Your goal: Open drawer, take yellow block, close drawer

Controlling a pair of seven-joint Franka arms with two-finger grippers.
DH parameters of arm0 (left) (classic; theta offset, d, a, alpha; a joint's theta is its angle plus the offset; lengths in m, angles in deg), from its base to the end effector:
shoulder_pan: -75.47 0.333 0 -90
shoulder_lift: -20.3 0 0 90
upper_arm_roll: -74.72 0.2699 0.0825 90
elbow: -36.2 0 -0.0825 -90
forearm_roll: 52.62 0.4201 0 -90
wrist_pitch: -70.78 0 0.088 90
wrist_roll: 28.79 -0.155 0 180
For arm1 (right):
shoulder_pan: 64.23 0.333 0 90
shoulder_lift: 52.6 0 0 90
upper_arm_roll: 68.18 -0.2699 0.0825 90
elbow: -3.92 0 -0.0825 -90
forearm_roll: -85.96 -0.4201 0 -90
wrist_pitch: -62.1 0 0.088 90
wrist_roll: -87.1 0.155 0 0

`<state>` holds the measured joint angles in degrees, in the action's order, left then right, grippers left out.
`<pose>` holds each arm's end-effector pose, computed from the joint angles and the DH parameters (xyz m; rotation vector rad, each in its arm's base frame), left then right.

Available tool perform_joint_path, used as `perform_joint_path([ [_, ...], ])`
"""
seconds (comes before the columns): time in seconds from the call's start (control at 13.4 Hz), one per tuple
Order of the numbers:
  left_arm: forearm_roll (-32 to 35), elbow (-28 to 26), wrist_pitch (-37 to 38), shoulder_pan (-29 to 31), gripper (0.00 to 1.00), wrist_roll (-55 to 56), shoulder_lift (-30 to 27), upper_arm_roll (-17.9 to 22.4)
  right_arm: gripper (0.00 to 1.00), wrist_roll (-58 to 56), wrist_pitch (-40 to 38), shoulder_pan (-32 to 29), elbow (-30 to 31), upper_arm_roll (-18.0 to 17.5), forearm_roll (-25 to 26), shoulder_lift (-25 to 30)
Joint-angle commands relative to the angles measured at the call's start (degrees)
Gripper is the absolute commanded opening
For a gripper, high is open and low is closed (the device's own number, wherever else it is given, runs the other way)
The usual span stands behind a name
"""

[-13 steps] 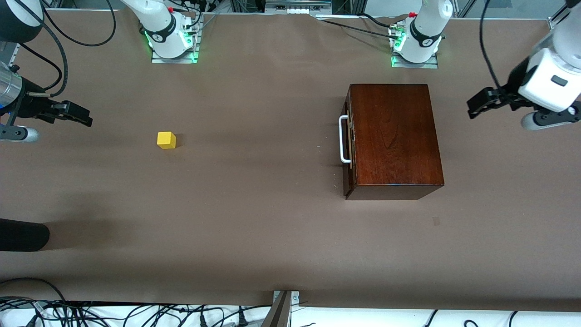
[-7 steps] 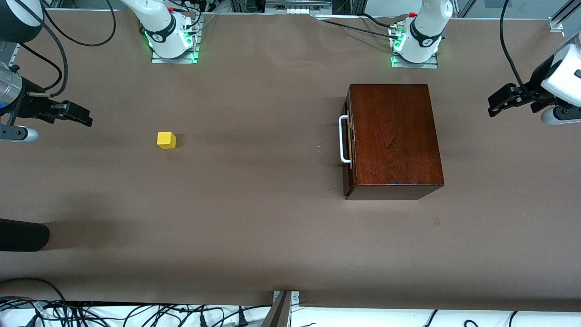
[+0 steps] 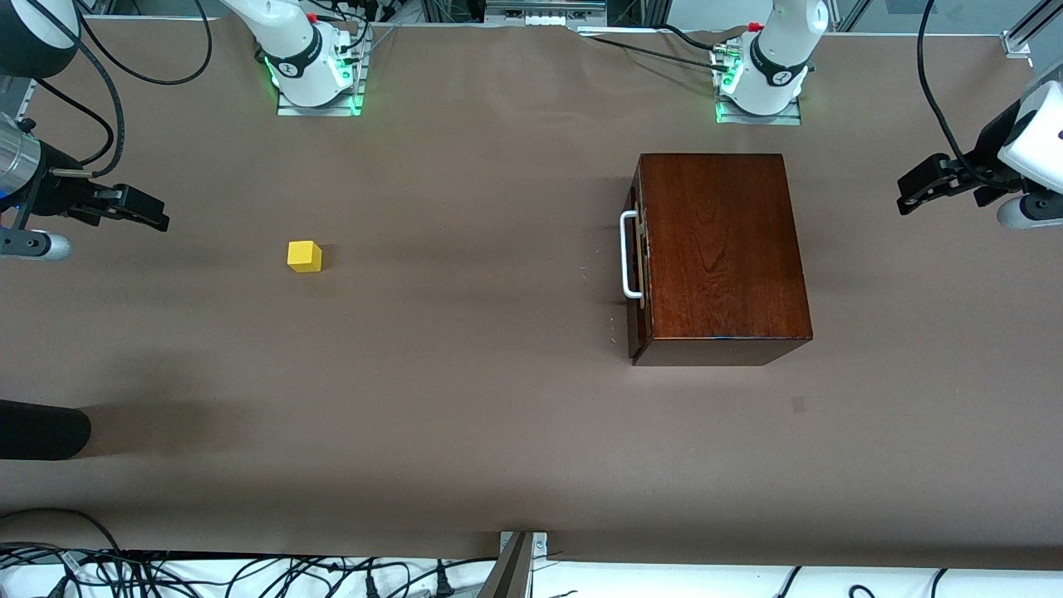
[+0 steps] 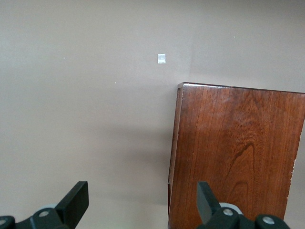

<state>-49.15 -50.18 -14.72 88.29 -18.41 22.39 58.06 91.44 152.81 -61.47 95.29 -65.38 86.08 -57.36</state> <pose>0.5890 -0.0275 0.5351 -3.0797 -0.1808 0.0675 0.6041 -0.0001 0.4697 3.1262 -0.1194 -0.1475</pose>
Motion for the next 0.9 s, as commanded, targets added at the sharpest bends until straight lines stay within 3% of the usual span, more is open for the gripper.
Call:
perform_joint_path([
  [0.0,-1.46,-1.6,-0.98,0.89,1.0,-1.69,-1.56,-0.13,1.0,-0.12,-0.45,0.5,-0.05,0.45,-0.21,0.73],
  [0.82,-2.25,-1.43,-0.98,0.9,1.0,-1.77,-1.47,-0.13,1.0,-0.21,-0.63,0.5,-0.05,0.45,-0.21,0.73],
])
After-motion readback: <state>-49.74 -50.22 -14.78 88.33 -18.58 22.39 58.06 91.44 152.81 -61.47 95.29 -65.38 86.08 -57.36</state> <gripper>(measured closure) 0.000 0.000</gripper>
